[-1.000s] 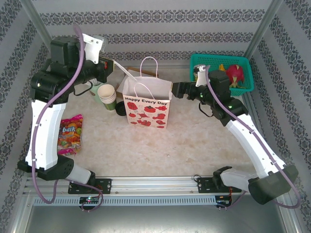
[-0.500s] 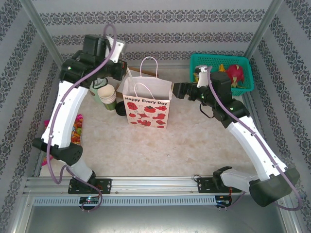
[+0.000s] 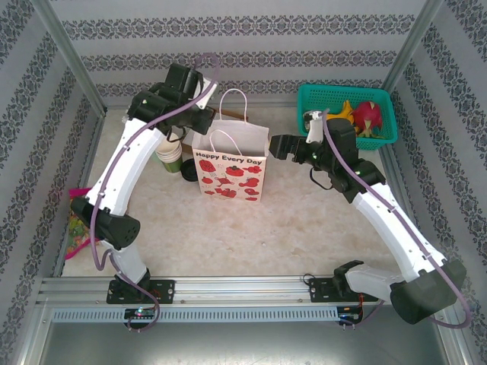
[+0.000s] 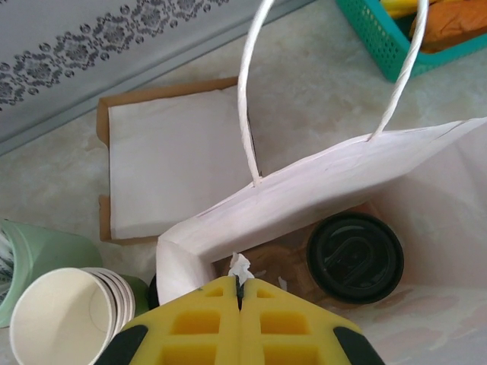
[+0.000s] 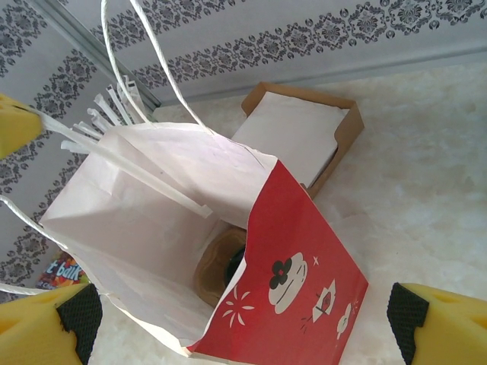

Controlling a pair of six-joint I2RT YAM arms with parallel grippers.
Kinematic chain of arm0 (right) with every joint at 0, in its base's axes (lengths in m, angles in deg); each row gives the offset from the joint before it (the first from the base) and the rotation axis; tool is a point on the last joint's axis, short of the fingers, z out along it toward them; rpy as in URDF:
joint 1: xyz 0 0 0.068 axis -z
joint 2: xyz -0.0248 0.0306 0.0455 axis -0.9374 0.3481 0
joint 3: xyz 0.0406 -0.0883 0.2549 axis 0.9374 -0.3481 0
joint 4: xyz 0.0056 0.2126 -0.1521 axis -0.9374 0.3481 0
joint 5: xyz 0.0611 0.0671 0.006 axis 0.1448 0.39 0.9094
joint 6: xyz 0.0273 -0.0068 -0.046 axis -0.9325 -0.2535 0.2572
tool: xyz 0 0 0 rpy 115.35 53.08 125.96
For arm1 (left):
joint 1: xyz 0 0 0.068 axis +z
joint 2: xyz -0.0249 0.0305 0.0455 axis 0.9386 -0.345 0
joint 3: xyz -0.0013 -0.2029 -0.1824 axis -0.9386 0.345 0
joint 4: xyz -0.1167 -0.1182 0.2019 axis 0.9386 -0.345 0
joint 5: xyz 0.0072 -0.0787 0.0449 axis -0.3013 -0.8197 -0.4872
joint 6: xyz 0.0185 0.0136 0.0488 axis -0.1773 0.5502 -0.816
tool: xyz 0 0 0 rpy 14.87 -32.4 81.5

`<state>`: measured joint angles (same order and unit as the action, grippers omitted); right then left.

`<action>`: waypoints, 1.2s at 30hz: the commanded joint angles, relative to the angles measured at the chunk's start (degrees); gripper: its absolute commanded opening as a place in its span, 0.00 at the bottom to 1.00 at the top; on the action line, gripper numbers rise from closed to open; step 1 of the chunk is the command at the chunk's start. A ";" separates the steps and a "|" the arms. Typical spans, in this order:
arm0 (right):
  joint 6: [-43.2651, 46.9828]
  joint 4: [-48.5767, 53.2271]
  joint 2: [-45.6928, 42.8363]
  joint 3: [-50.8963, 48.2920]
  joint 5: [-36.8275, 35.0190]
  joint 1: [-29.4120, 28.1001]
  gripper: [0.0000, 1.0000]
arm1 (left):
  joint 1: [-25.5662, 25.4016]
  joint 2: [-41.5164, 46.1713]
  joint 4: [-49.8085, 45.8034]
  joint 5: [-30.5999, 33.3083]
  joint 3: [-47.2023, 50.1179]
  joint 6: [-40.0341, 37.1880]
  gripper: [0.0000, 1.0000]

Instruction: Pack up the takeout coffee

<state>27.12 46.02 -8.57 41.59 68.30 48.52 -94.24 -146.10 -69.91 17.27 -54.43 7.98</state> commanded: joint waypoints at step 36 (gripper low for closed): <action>-3.44 -2.45 4.40 0.33 3.49 0.35 0.98 | -0.90 7.73 6.63 -2.40 14.31 14.07 0.84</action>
<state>24.04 45.32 -4.70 41.56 69.98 48.52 -95.31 -142.15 -62.29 7.85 -41.29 18.45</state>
